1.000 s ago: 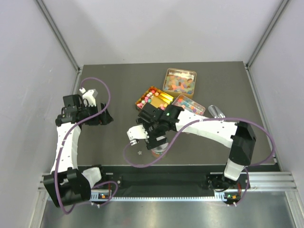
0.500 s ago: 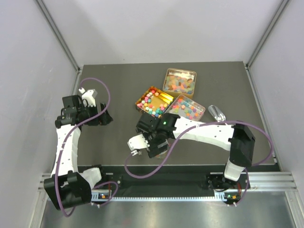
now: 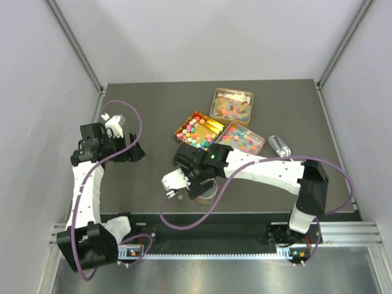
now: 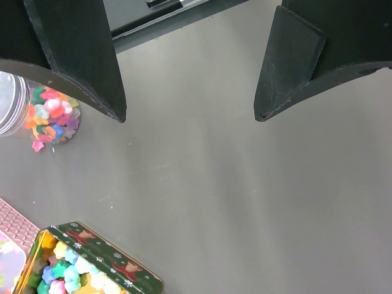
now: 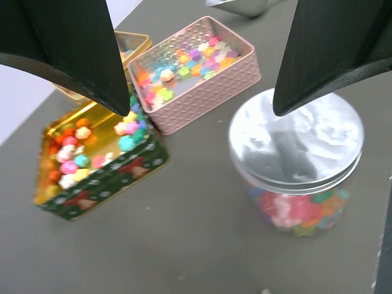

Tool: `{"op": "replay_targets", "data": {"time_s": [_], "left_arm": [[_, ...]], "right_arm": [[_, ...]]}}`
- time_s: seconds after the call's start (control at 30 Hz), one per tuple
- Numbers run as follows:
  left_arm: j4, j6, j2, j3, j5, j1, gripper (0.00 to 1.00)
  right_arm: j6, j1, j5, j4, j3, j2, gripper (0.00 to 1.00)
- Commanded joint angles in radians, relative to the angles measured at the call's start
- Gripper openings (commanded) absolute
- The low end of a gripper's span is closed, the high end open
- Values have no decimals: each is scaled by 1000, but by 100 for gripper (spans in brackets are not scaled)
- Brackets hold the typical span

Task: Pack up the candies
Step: Screw the bottle lid onto the packing bottle.

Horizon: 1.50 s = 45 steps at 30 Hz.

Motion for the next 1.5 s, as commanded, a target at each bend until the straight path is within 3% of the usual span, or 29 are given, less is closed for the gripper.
{"op": "replay_targets", "data": {"time_s": [0.0, 0.4, 0.7, 0.93, 1.03, 1.07, 1.17, 1.23, 1.3, 1.33, 1.37, 1.4, 1.47], "left_arm": [[16, 5, -25, 9, -2, -2, 89], [4, 5, -28, 15, -11, 0, 89], [-39, 53, -45, 84, -17, 0, 91], [-310, 469, -17, 216, 53, -2, 91], [-447, 574, 13, 259, 170, 0, 94], [-473, 568, 45, 287, 199, -2, 96], [-551, 492, 127, 336, 375, -2, 95], [-550, 418, 153, 329, 531, -2, 90], [-370, 247, 115, 275, 567, -4, 90], [-257, 23, 89, 179, 630, -2, 91], [-157, -63, 43, 136, 668, -4, 92], [-1, -124, 18, 100, 698, -8, 92], [132, -179, -58, 16, 684, -66, 95]], "right_arm": [[-6, 3, 9, 52, 62, 5, 100], [23, -14, -2, 134, 9, 134, 100], [16, -19, 59, 67, 59, 22, 100], [51, -100, 55, 55, -29, -147, 99], [118, -218, -103, 13, -23, -189, 100], [172, -250, -255, 4, -8, -199, 100], [202, -330, -467, -37, -18, -251, 100], [127, -318, -508, 4, -78, -356, 100], [4, -309, -513, 67, -193, -427, 100], [-15, -307, -505, 112, -239, -462, 99], [-32, -307, -493, 113, -239, -466, 100], [-41, -306, -496, 99, -225, -440, 100], [-47, -299, -505, 18, -149, -399, 100]]}}
